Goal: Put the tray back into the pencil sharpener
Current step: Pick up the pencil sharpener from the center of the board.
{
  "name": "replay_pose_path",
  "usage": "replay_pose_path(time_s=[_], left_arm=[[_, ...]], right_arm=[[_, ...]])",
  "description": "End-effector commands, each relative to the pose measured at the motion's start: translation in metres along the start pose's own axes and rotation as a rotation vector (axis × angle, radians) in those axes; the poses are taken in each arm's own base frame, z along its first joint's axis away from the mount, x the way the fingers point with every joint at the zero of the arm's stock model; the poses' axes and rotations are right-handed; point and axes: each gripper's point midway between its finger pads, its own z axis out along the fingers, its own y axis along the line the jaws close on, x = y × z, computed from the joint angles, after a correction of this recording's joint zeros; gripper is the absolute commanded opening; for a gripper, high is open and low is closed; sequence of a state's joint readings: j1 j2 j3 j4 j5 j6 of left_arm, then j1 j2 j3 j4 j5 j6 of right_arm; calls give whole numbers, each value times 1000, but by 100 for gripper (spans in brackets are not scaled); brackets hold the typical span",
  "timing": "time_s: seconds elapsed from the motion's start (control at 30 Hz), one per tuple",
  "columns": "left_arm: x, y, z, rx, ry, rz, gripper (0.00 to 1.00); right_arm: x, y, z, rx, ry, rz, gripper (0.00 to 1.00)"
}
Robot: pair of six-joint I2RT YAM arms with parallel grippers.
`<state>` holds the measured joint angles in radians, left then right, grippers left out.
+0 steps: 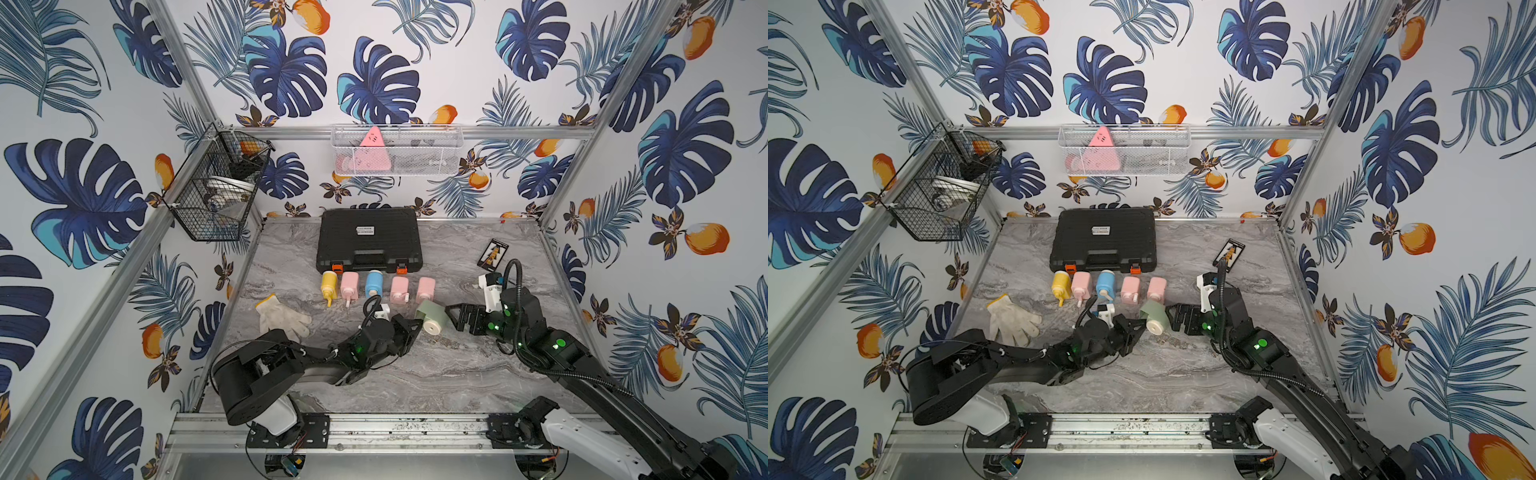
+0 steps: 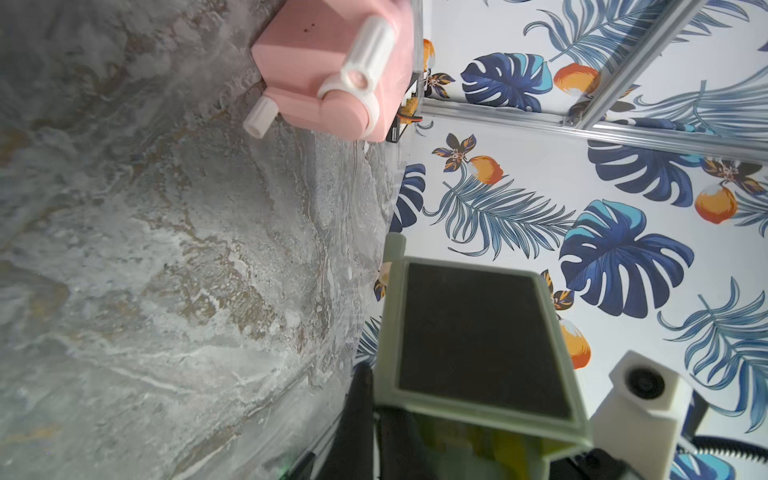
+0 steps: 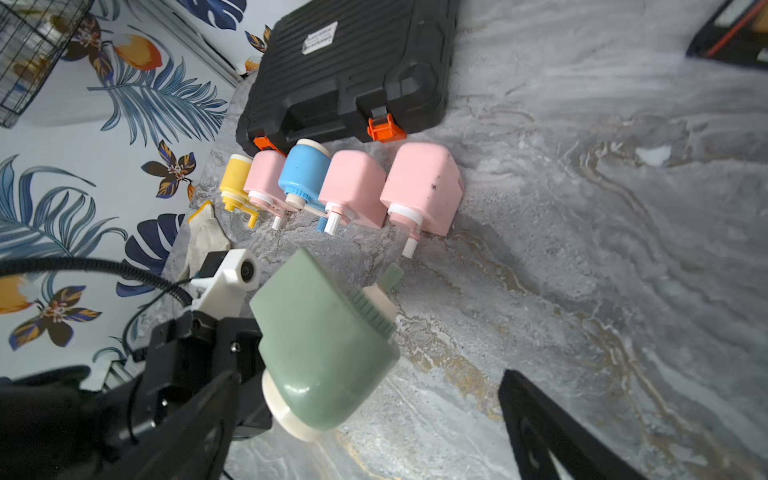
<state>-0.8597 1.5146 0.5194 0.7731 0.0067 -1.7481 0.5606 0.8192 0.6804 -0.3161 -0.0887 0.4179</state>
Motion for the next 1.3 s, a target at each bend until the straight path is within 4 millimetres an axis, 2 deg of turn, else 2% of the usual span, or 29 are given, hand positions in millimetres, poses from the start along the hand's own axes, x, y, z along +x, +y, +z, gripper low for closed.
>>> replay_pose_path(time_s=[0.0,0.1,0.2,0.33,0.4,0.57,0.73,0.9,1.03,1.17,1.27], left_arm=[[13,11,-9,-140,145,-116,0],[4,4,-24,-150,144,-186,0],[-5,-4,-39,-167,143,-195,0],[-14,-11,-55,-177,173,-243,0],[-15,-11,-62,-209,202,-269,0],[-15,-16,-68,-239,264,-293,0],[-12,-21,-75,-241,300,-294,0],[-11,-21,-81,-261,308,-289,0],[-10,-29,-83,-260,312,-271,0],[-10,-29,-84,-257,312,-271,0],[-10,-29,-85,-252,311,-279,0]], right_arm=[[-39,26,-9,-99,-219,-303,100],[-44,40,-13,-151,-320,-564,100],[-43,50,-16,-191,-380,-734,100],[-17,64,-14,-266,-352,-1034,100],[-10,71,-12,-267,-343,-1154,100],[11,87,8,-271,-275,-1405,100],[20,89,34,-233,-240,-1539,98],[32,87,49,-255,-202,-1597,94],[35,97,55,-295,-266,-1594,87],[35,108,60,-325,-314,-1603,76],[38,113,62,-349,-318,-1594,72]])
